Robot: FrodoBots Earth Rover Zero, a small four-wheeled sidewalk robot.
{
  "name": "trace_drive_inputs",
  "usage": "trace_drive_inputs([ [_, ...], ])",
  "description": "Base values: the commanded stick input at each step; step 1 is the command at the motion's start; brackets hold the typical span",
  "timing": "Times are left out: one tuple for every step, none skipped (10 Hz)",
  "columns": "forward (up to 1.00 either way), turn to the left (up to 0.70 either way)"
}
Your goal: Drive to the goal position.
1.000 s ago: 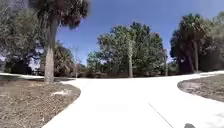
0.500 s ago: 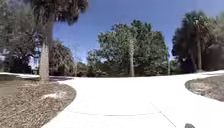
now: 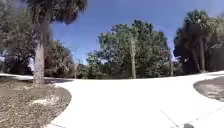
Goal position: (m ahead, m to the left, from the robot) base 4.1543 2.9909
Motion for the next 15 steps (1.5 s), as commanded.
trace_drive_inputs([
  [0.70, 0.00],
  [0.70, 0.00],
  [0.70, 0.00],
  [0.70, 0.00],
  [0.70, 0.00],
  [0.70, 0.00],
  [0.70, 0.00],
  [0.70, 0.00],
  [0.70, 0.00],
  [0.70, 0.00],
  [0.70, 0.00],
  [0.70, 0.00],
  [0.70, 0.00],
  [0.70, 0.00],
  [0.70, 0.00],
])
